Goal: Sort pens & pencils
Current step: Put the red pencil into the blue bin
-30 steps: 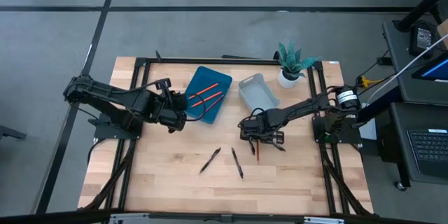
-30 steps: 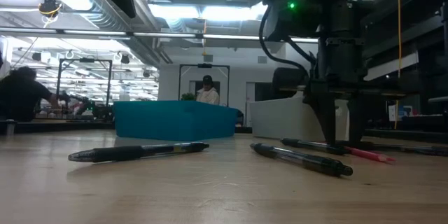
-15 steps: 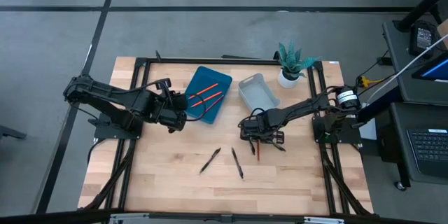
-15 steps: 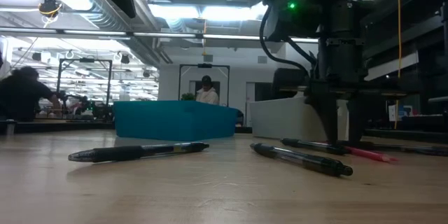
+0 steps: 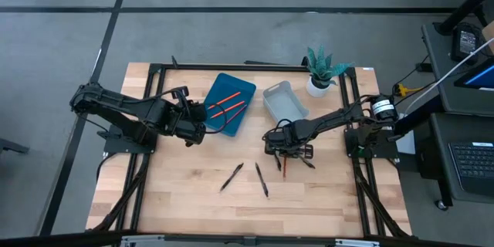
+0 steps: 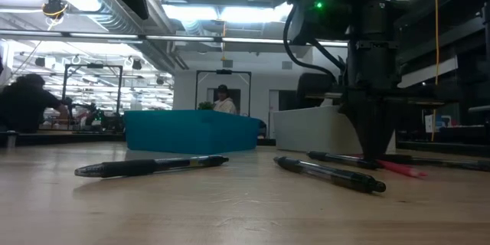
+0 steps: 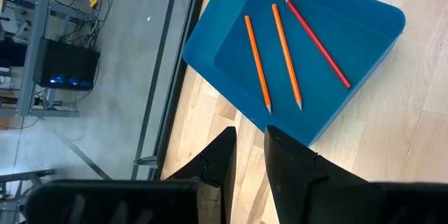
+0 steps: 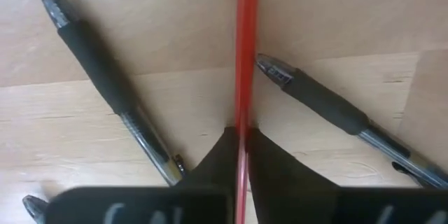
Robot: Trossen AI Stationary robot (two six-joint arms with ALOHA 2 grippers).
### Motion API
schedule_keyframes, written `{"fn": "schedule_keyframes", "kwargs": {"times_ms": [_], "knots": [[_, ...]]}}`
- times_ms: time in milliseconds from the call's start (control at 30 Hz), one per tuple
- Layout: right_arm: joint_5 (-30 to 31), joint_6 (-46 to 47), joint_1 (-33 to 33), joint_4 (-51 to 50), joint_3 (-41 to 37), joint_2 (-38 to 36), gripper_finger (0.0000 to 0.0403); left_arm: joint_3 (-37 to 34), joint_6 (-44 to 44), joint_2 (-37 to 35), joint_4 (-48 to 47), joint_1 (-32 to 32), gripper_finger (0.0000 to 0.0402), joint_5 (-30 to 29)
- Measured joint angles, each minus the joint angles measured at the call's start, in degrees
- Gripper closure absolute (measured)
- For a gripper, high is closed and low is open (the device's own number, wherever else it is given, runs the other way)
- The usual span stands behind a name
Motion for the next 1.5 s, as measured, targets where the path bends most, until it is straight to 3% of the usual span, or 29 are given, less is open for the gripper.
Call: {"fn": "schedule_keyframes", "kwargs": {"times_ms": [1033, 1267, 1500], "knots": [[-4.5, -2.78, 0.02, 0.05, 2.15, 0.22, 0.04, 0.0, -0.02, 0.0, 0.58, 0.0, 0.0333, -0.65], [-4.08, -4.98, 0.0, -6.14, 4.88, 0.11, 0.0396, 0.02, -0.02, 0.0, 1.07, 0.0, 0.0333, -1.01], [-4.02, -5.16, 0.01, -6.23, 4.92, 0.09, 0.0395, 0.02, -0.01, 0.0, 1.07, 0.0, 0.0333, -1.01]]}}
